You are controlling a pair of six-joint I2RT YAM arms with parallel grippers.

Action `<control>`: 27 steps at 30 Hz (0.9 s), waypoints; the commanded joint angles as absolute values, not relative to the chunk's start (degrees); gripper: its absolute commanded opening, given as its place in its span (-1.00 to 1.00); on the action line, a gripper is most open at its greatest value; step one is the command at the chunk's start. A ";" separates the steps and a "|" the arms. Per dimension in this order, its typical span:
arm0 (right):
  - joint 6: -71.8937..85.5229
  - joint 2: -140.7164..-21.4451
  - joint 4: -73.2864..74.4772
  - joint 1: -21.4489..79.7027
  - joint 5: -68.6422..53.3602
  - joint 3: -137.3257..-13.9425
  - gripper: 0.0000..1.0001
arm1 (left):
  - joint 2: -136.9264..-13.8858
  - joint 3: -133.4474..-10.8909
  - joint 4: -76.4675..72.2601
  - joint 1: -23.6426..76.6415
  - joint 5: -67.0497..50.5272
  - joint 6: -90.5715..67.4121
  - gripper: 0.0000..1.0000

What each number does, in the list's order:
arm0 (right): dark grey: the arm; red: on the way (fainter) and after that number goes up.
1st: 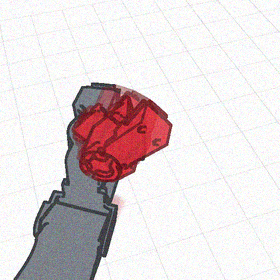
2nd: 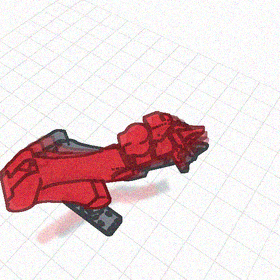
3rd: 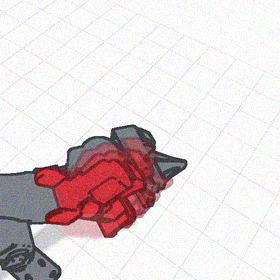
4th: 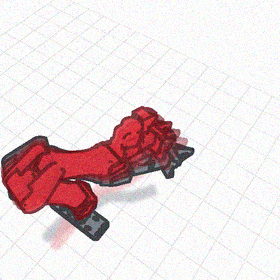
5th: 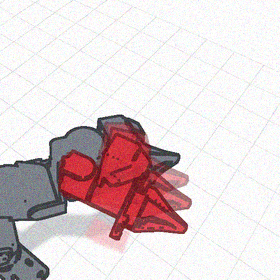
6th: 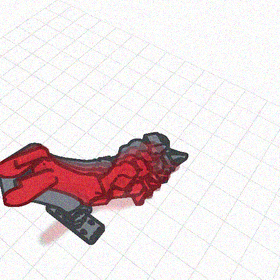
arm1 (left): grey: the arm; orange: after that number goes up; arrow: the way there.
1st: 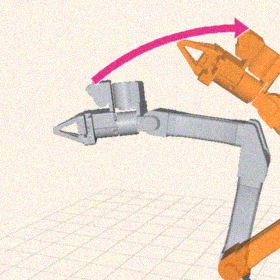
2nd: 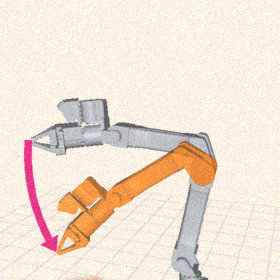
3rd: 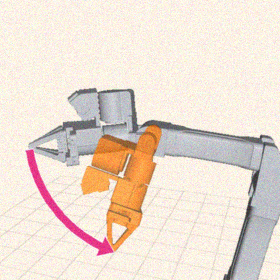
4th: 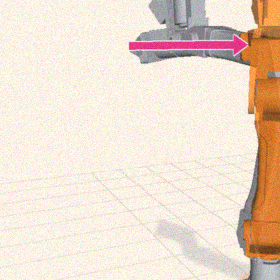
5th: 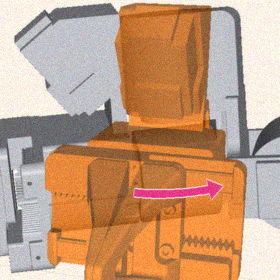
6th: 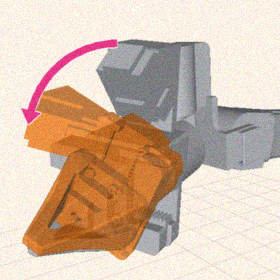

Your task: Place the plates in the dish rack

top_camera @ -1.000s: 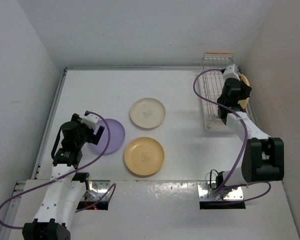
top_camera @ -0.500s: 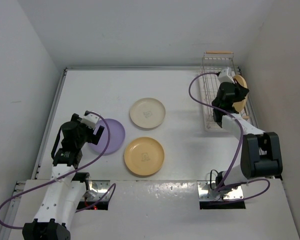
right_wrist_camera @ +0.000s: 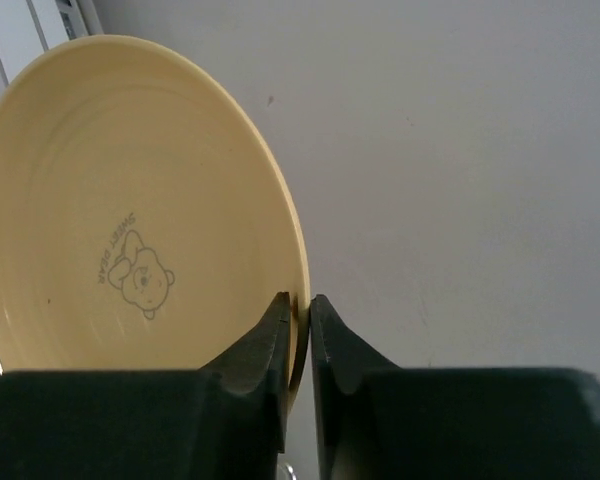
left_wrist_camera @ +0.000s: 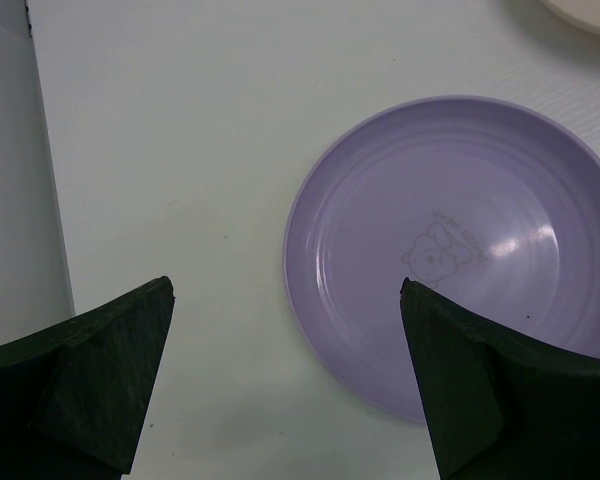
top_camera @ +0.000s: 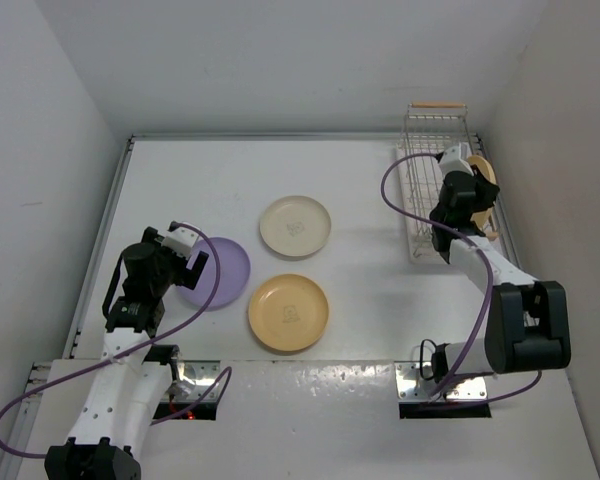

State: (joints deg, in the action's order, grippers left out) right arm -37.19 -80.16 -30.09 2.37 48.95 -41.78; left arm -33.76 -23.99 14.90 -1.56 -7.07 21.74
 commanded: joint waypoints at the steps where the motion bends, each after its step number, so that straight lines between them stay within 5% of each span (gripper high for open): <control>1: -36.30 -78.75 -25.40 2.20 43.61 -39.55 -0.56 | -33.14 -24.96 13.10 -2.20 -7.03 20.74 1.00; 12: -30.94 -77.09 -19.25 1.06 41.13 -39.02 -0.26 | -33.13 -24.96 13.10 -2.20 -7.03 21.27 1.00; 18: -29.36 -75.50 -18.63 0.26 40.26 -37.79 0.11 | -33.13 -24.43 13.10 -2.20 -7.03 21.27 1.00; 27: -22.87 -76.11 -14.25 -4.22 38.94 -41.91 0.11 | -33.13 -24.43 13.10 -2.20 -7.03 21.27 1.00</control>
